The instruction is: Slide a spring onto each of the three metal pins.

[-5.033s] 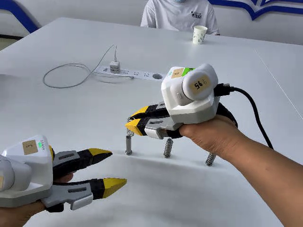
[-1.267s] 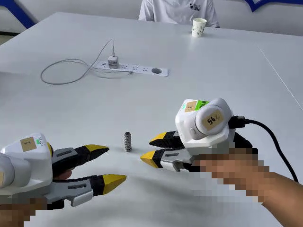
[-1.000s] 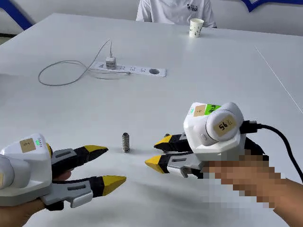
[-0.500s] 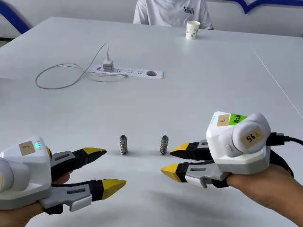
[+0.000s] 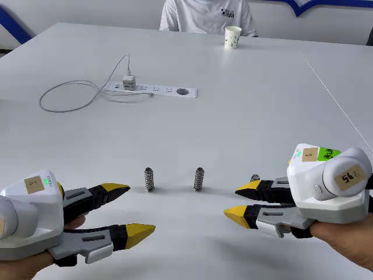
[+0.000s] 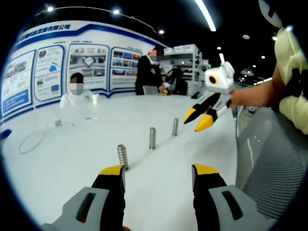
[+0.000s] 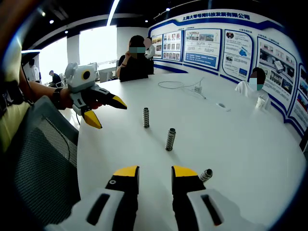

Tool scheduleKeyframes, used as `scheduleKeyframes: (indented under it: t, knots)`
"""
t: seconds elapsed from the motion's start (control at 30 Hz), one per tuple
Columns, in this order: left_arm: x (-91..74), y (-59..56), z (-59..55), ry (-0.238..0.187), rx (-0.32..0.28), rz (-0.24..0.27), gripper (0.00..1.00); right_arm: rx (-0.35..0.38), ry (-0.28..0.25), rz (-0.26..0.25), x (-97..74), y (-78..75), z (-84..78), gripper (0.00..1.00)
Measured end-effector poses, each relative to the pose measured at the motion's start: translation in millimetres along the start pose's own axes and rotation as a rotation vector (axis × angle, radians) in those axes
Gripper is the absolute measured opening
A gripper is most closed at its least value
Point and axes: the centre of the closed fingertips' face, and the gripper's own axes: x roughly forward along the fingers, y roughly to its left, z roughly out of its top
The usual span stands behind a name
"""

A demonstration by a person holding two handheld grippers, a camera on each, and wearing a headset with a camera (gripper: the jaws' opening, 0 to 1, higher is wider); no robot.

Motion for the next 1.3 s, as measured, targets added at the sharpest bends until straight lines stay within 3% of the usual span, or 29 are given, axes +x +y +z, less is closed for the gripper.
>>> scheduleKeyframes:
  t: [0.73, 1.3]
  knots:
    - [3.4, -0.2, -5.0, 0.017, -0.007, 0.000, 0.60, 0.059, -0.028, -0.096, -35.2, -38.6, -28.8, 0.35]
    - [1.5, 3.9, -8.6, 0.022, -0.018, 0.011, 0.61, 0.025, -0.058, -0.090, -41.3, -36.5, -37.4, 0.45]
